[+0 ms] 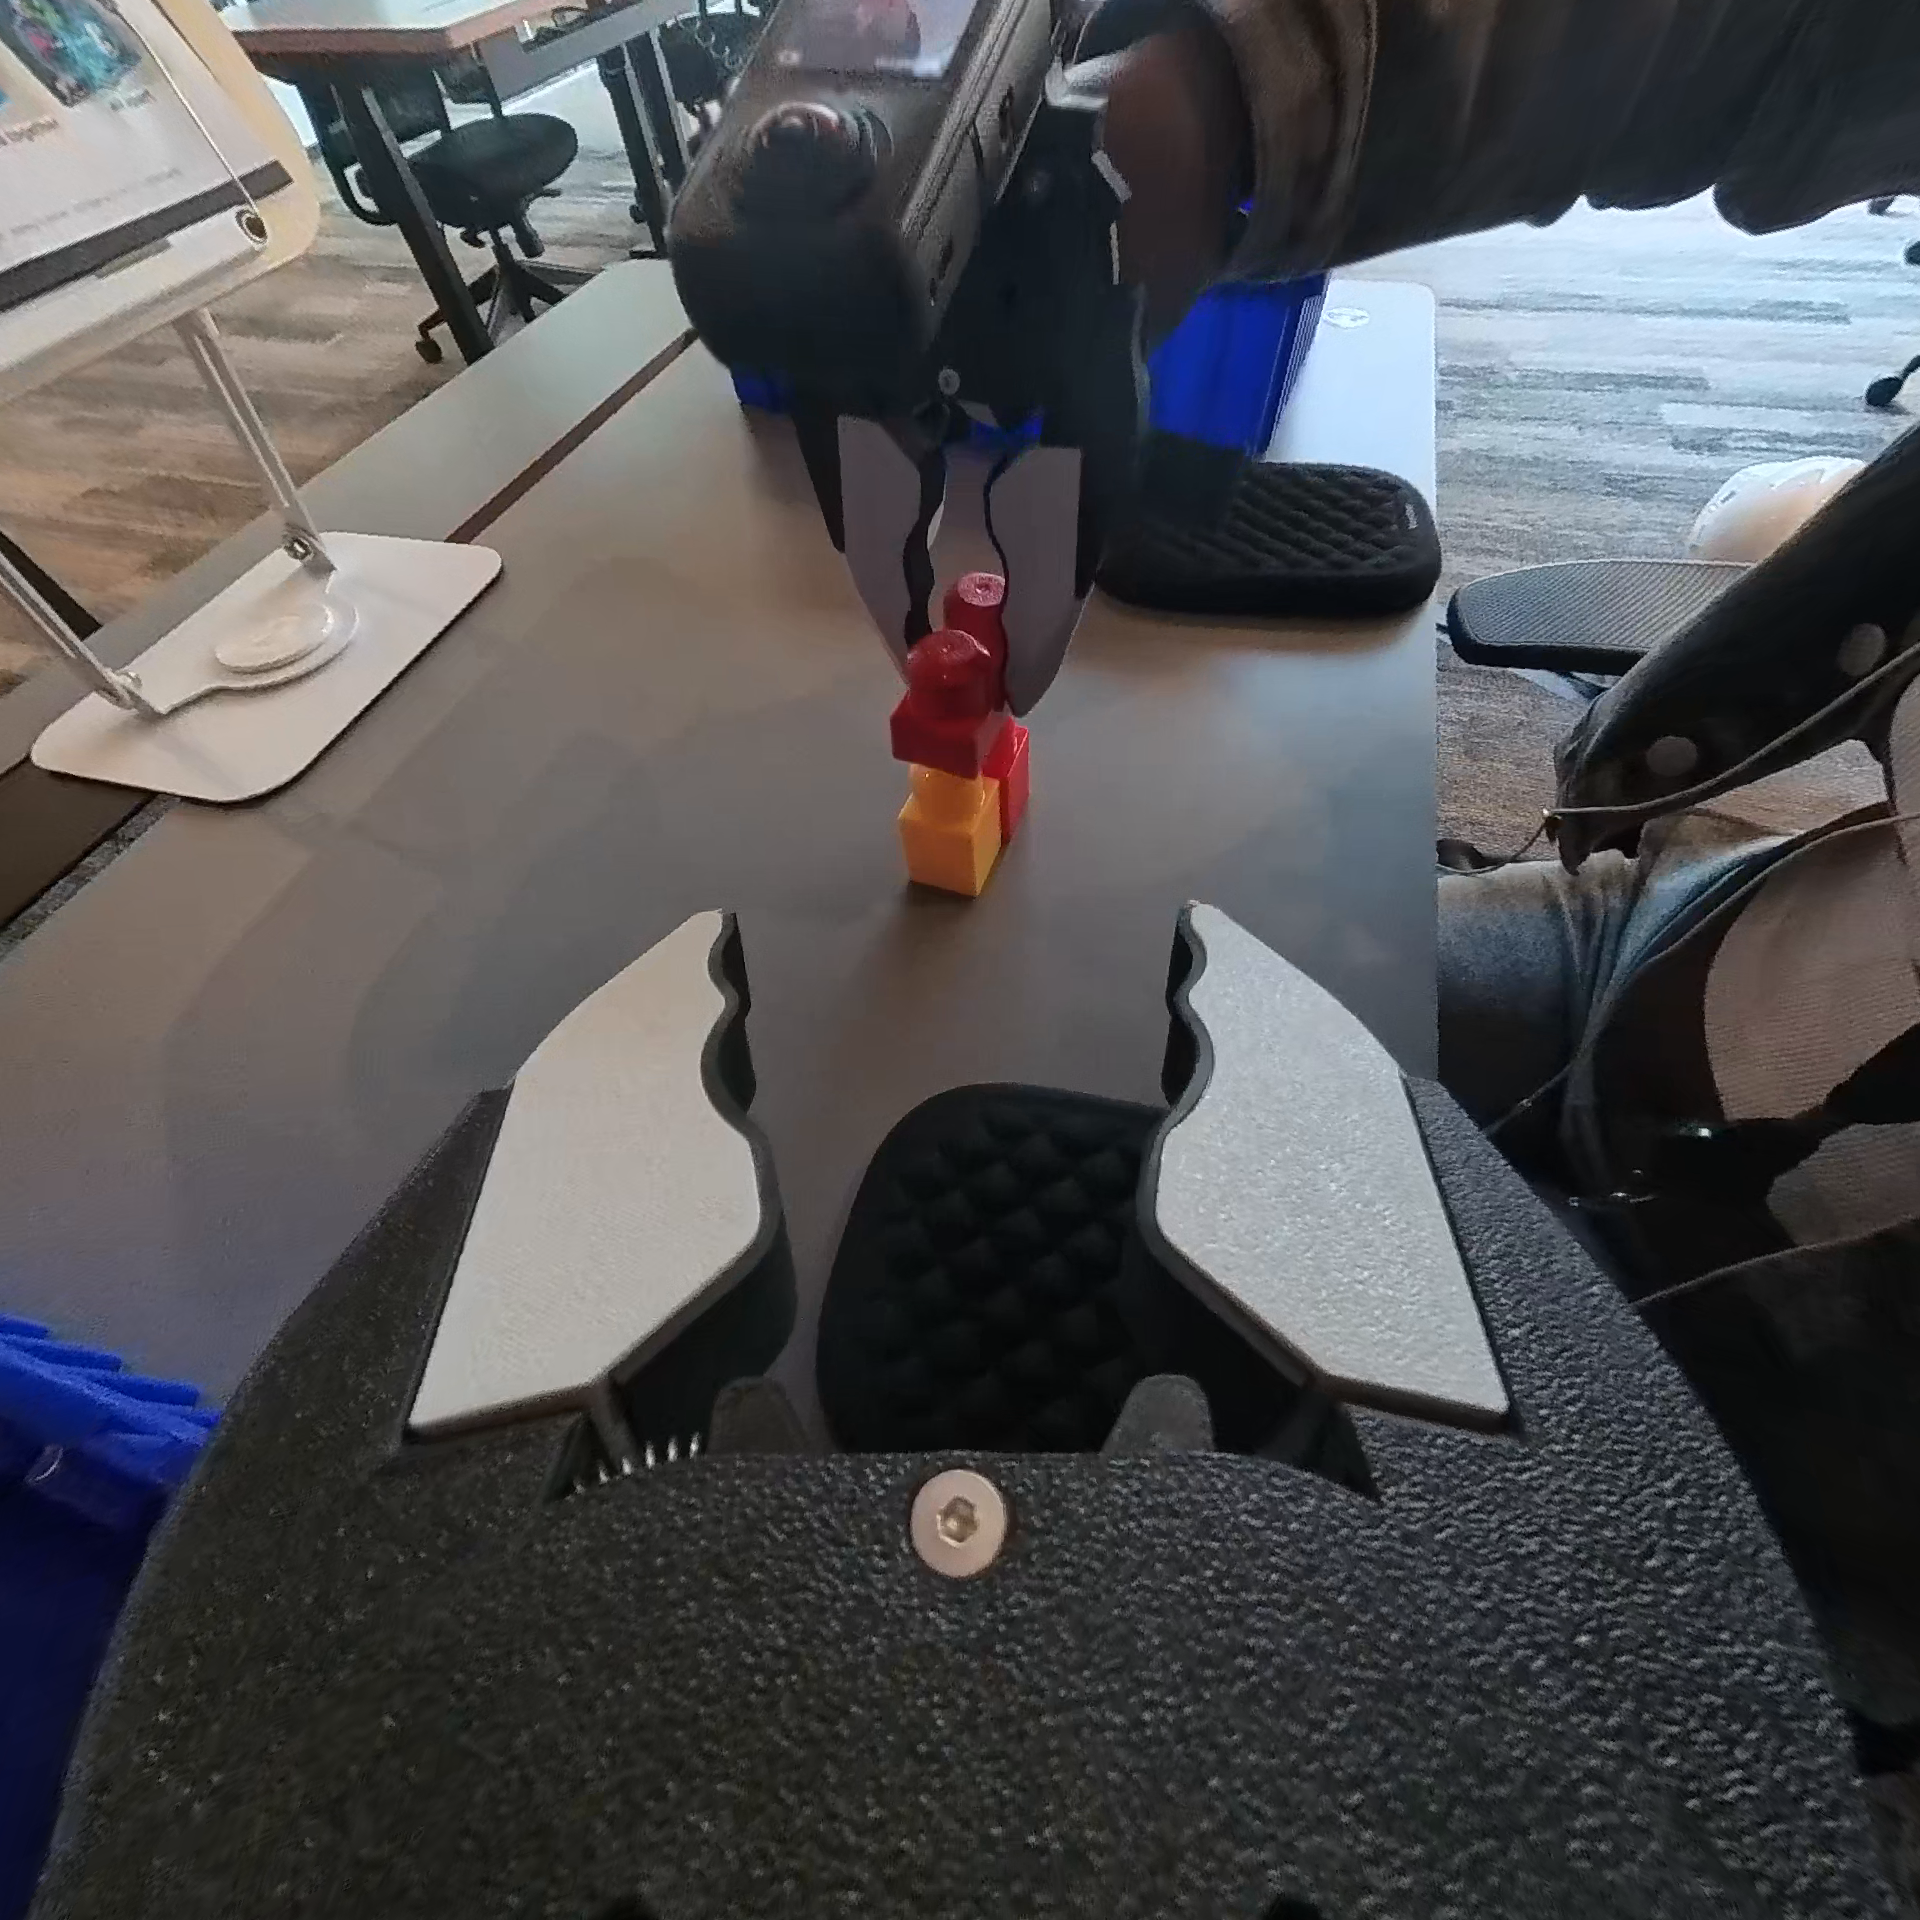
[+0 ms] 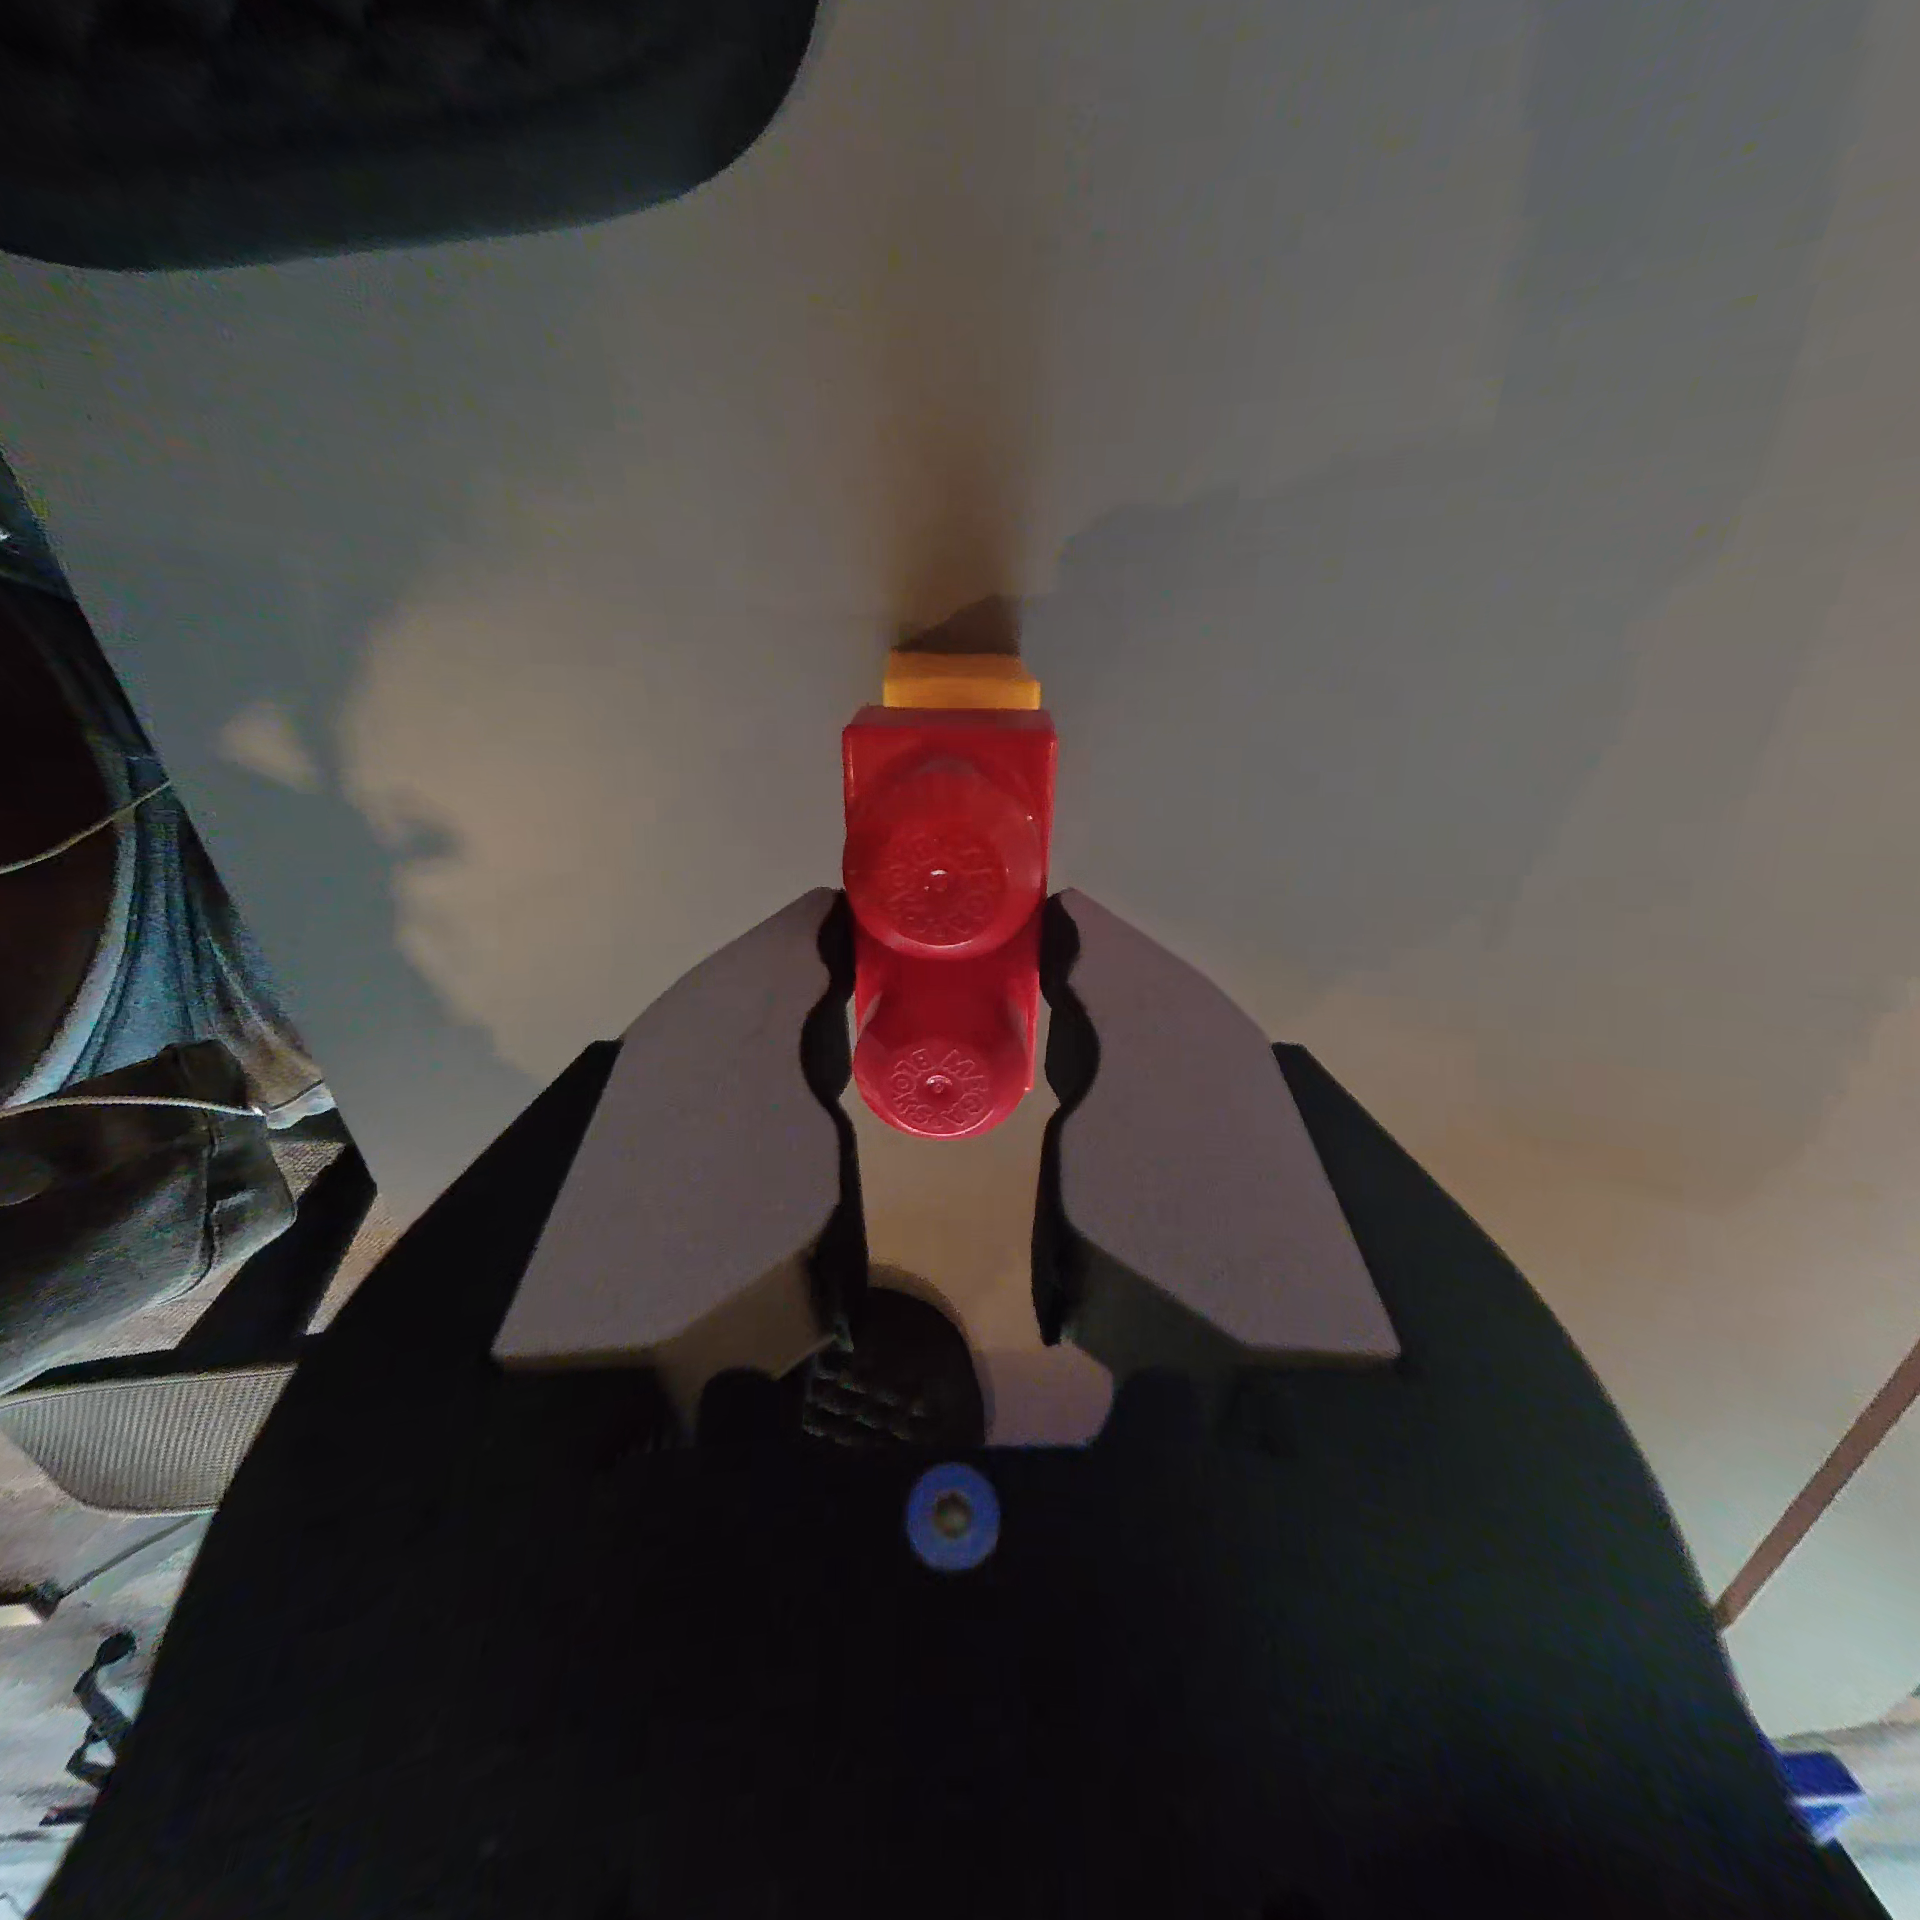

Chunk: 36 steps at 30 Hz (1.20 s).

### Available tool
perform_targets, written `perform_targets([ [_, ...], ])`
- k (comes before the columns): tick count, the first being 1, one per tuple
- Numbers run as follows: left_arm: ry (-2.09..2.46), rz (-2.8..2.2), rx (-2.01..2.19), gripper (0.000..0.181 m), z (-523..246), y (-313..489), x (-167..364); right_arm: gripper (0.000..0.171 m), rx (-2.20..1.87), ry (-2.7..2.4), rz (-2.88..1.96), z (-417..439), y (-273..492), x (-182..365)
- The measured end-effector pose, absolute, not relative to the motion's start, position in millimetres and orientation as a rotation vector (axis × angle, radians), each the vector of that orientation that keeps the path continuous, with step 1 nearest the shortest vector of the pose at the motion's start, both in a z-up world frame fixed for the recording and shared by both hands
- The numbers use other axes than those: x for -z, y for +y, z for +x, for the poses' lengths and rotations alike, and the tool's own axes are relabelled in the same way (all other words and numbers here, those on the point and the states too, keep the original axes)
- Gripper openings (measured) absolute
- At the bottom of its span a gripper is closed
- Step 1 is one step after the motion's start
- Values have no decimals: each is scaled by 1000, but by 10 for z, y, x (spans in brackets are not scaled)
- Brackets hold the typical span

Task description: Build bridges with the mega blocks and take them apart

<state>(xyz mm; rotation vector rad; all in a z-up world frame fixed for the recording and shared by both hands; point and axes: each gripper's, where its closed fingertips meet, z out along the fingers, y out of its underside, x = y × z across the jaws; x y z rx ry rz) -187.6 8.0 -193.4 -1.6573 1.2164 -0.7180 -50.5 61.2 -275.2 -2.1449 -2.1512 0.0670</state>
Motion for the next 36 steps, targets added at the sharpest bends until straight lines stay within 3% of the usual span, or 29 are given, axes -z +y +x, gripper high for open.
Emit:
perform_targets([
  [36,1250,-1642,739,73,-1846,25,1947,34,-42,-2148,-2184,-518,622,2993],
])
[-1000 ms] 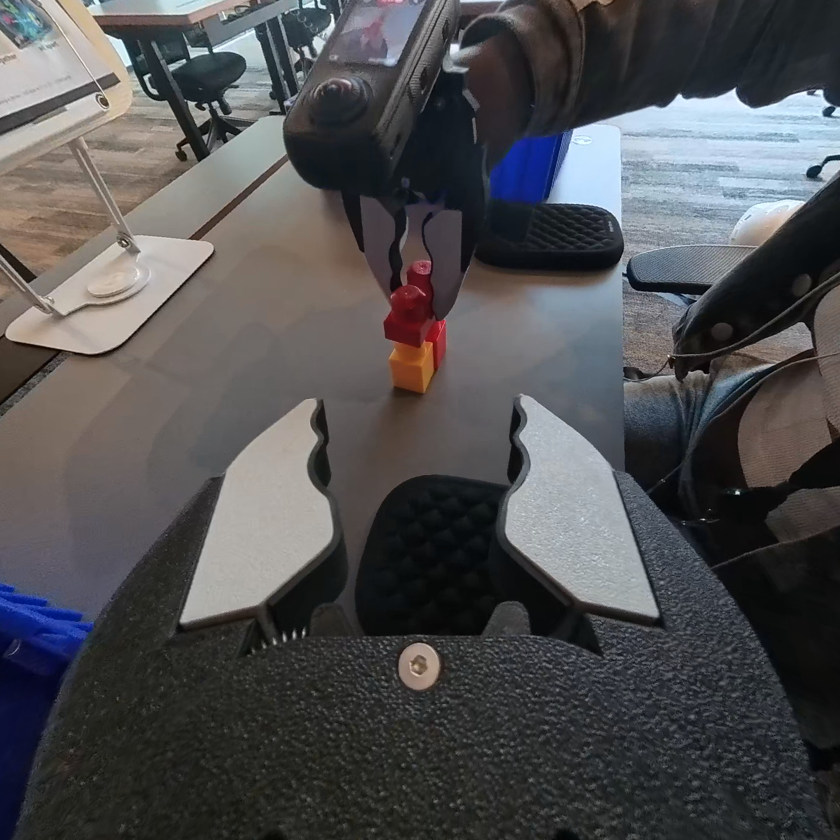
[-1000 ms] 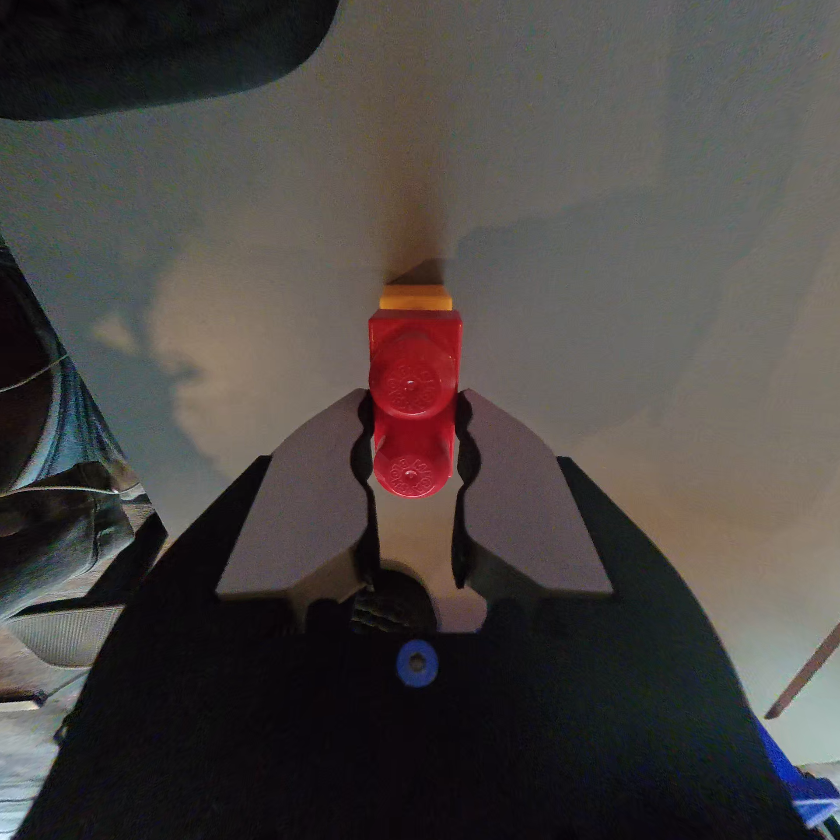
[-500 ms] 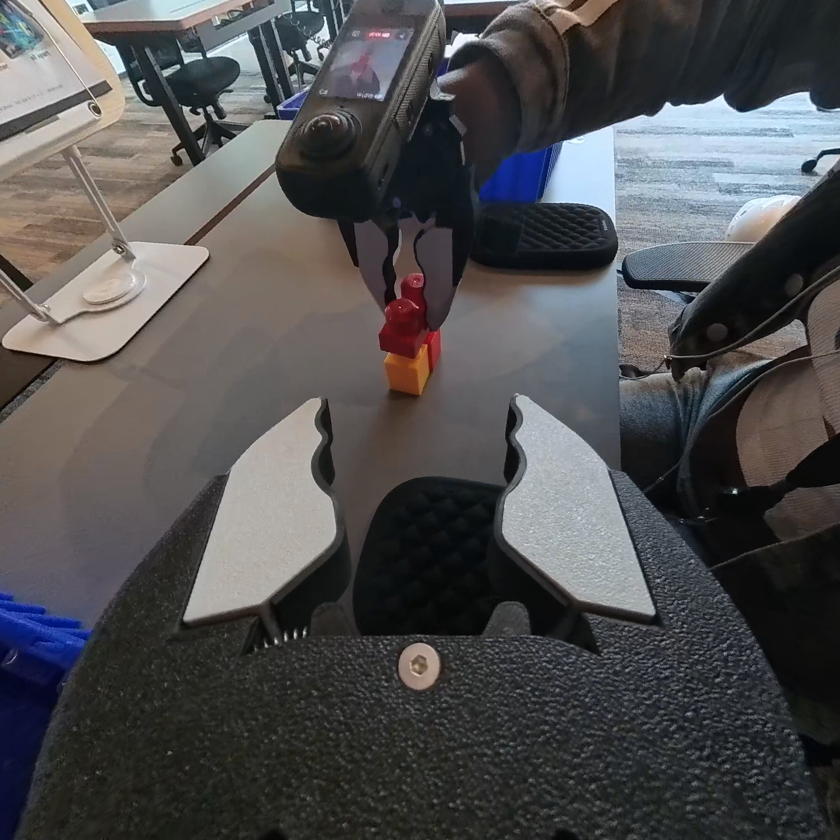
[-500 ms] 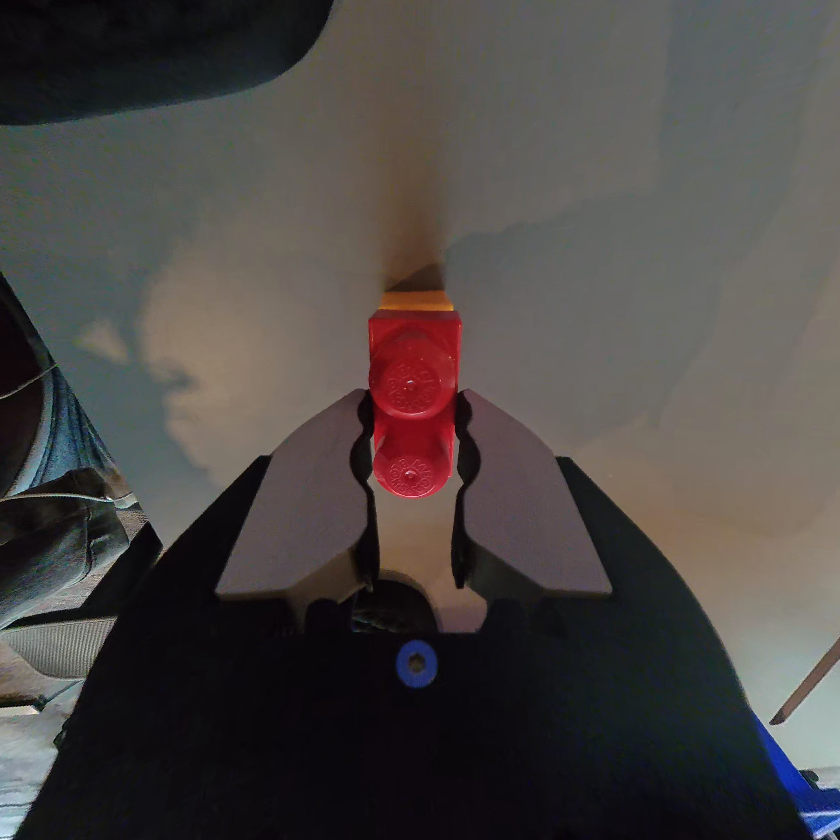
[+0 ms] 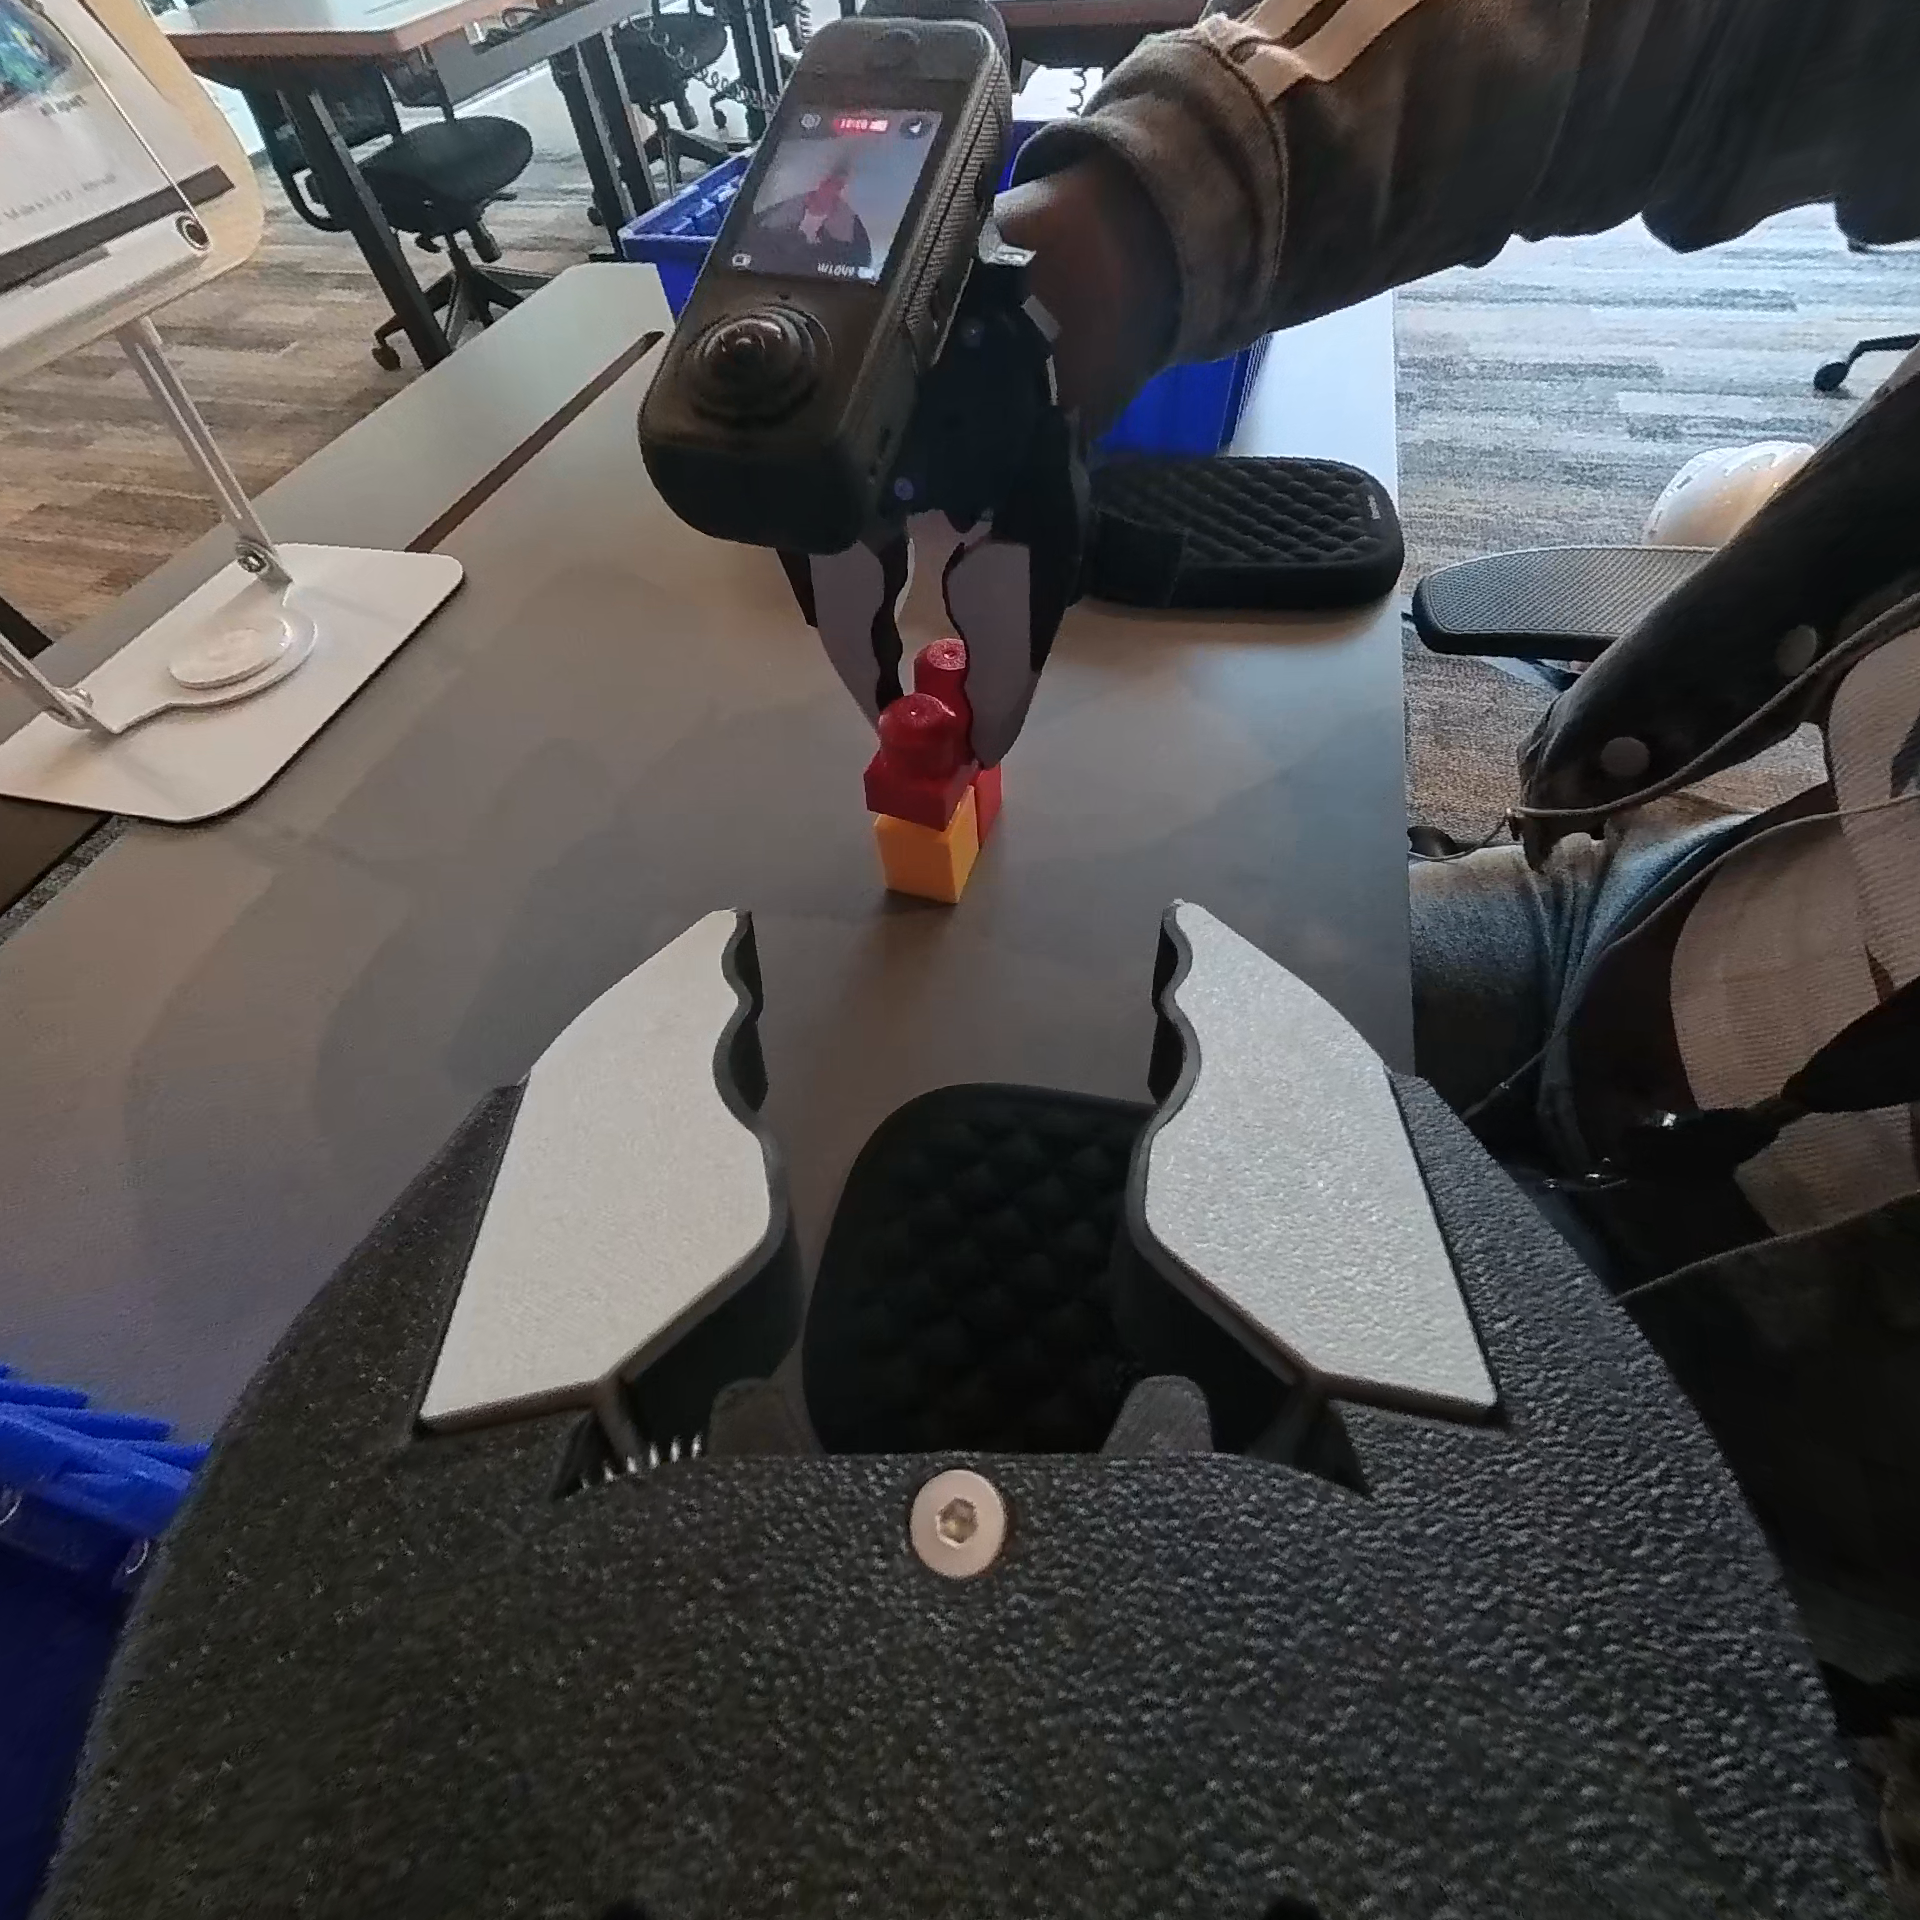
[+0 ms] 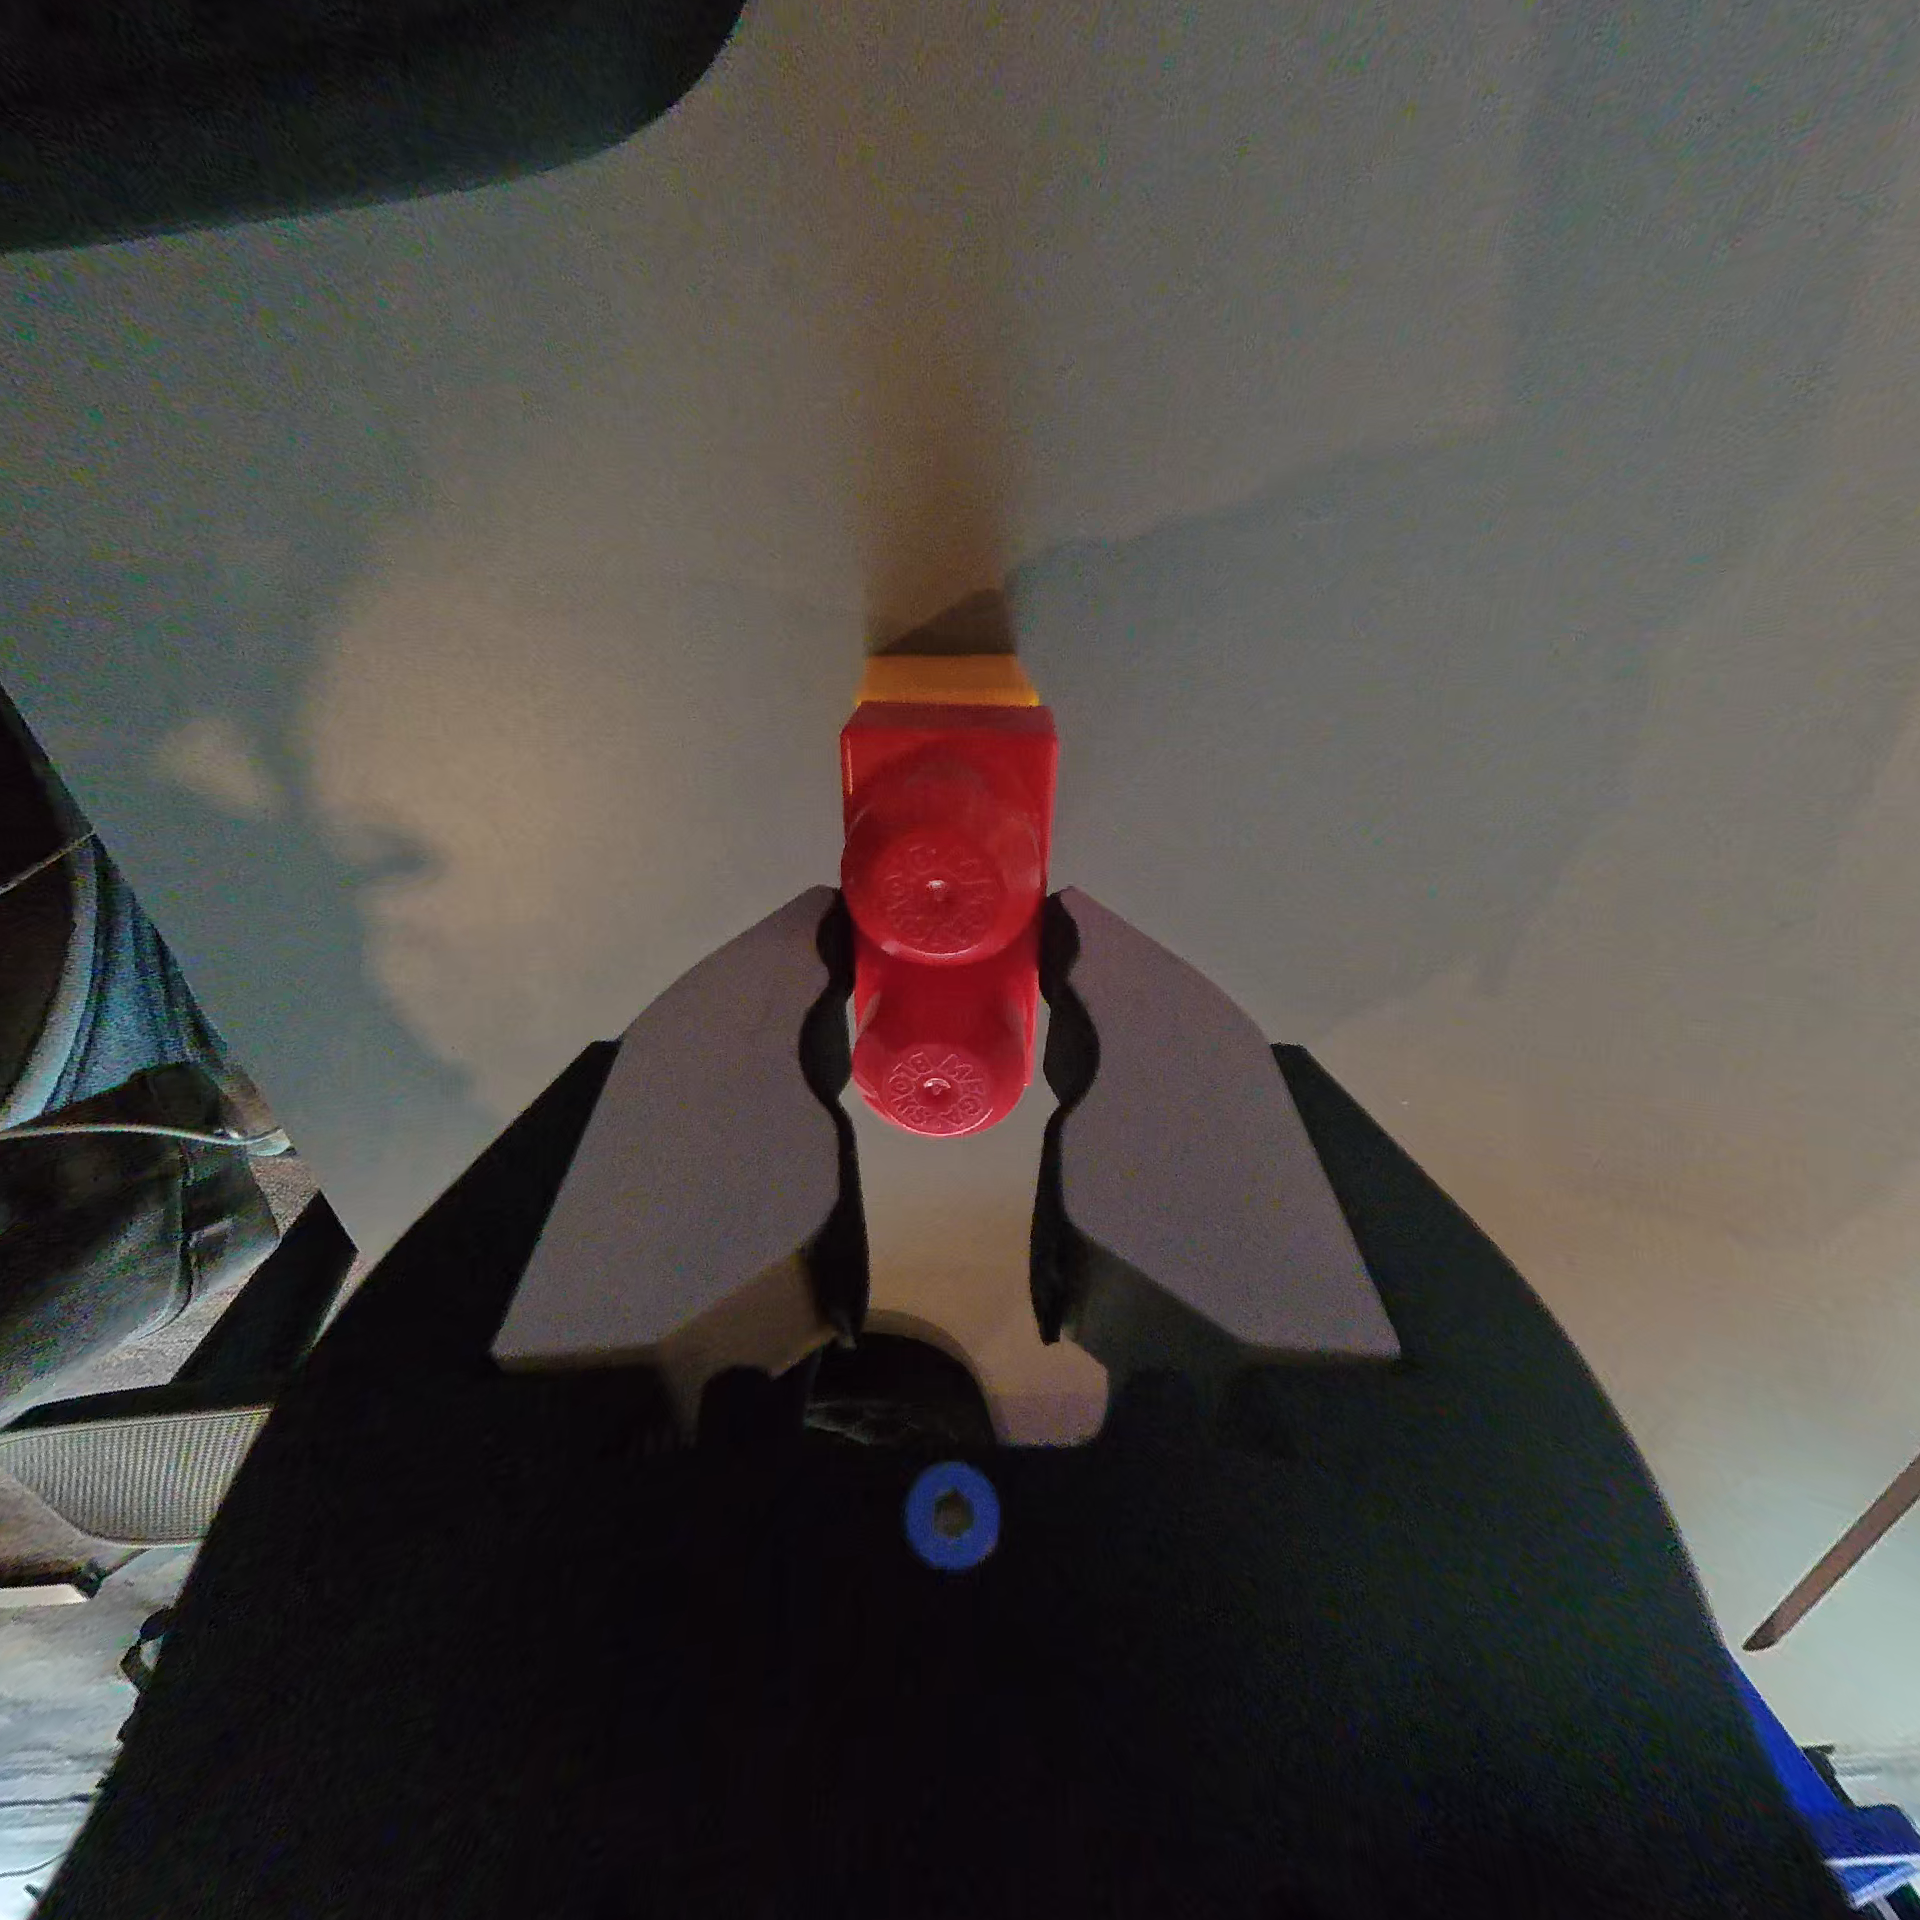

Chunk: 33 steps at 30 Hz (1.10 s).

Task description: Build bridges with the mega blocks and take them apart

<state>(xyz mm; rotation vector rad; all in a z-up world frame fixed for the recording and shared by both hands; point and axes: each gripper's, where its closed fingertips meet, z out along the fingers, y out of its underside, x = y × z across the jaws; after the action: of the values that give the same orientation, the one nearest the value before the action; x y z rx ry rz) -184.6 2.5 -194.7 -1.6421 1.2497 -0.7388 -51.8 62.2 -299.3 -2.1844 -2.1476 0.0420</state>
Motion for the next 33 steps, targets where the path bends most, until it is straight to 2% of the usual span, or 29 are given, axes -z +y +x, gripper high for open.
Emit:
perform_targets([
  [33,1272,-1658,756,73,-1753,42,2029,34,-8,-2234,-2244,-499,625,3084],
])
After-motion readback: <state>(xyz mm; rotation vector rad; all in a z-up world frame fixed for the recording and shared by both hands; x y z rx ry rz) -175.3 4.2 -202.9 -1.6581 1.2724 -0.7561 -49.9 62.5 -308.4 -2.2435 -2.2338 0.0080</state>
